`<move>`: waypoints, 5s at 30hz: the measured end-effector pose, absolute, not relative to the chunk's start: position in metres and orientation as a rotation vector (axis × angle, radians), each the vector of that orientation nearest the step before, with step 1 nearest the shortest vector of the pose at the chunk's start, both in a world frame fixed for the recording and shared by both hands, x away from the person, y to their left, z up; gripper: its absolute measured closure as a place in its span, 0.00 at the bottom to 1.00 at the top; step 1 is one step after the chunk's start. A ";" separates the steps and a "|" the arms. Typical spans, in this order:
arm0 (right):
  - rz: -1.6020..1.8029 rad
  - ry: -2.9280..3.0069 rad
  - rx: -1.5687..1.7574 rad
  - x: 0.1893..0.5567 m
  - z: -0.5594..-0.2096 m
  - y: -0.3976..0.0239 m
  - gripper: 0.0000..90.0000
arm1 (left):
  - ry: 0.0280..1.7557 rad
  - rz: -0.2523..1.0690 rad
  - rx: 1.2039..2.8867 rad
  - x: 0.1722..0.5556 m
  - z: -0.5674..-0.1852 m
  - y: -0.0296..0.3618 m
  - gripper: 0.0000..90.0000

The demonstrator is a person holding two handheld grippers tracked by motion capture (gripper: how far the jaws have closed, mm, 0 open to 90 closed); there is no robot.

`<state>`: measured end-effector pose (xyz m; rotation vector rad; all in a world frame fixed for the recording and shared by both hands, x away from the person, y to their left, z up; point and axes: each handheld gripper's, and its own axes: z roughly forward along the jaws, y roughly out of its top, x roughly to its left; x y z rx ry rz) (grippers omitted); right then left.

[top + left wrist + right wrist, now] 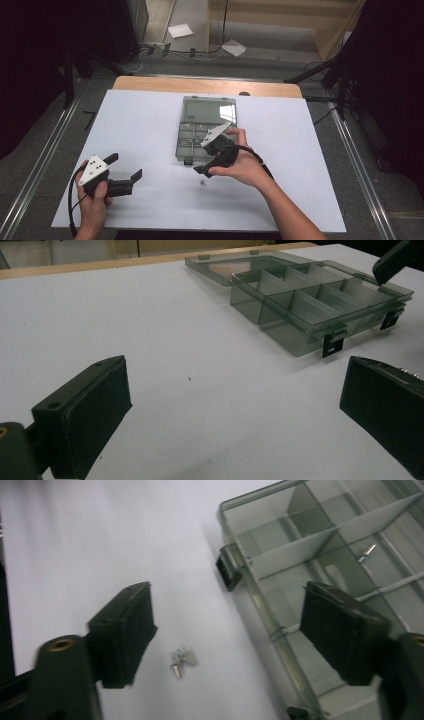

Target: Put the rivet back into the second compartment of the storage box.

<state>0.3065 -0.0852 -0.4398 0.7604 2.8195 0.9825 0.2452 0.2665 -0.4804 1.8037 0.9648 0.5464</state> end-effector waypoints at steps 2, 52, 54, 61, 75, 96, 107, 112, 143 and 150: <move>0.991 2.829 0.741 0.303 -0.440 -0.085 0.36 | 0.965 0.545 1.801 0.245 -0.480 0.266 0.00; 0.769 2.964 0.576 0.290 -0.490 -0.073 0.91 | 0.968 0.554 1.800 0.245 -0.480 0.267 0.00; 0.789 2.954 0.584 0.289 -0.491 -0.074 0.91 | 0.967 0.553 1.801 0.245 -0.480 0.267 0.00; 0.811 2.949 0.567 0.290 -0.492 -0.075 0.93 | 0.964 0.553 1.807 0.245 -0.480 0.265 0.00; 0.809 2.946 0.667 0.295 -0.484 -0.079 0.94 | 0.962 0.553 1.807 0.244 -0.480 0.266 0.00; 0.857 2.917 0.702 0.308 -0.461 -0.084 0.94 | 0.961 0.555 1.811 0.245 -0.480 0.266 0.00; 0.874 2.903 0.714 0.319 -0.450 -0.084 0.94 | 0.962 0.557 1.810 0.245 -0.480 0.266 0.00; 0.879 2.899 0.725 0.324 -0.446 -0.084 0.94 | 0.966 0.552 1.807 0.244 -0.480 0.266 0.00; 0.877 2.846 0.793 0.359 -0.429 -0.084 0.94 | 0.969 0.554 1.802 0.244 -0.480 0.267 0.00; 0.874 2.832 0.826 0.368 -0.429 -0.084 0.94 | 0.963 0.554 1.806 0.244 -0.480 0.267 0.00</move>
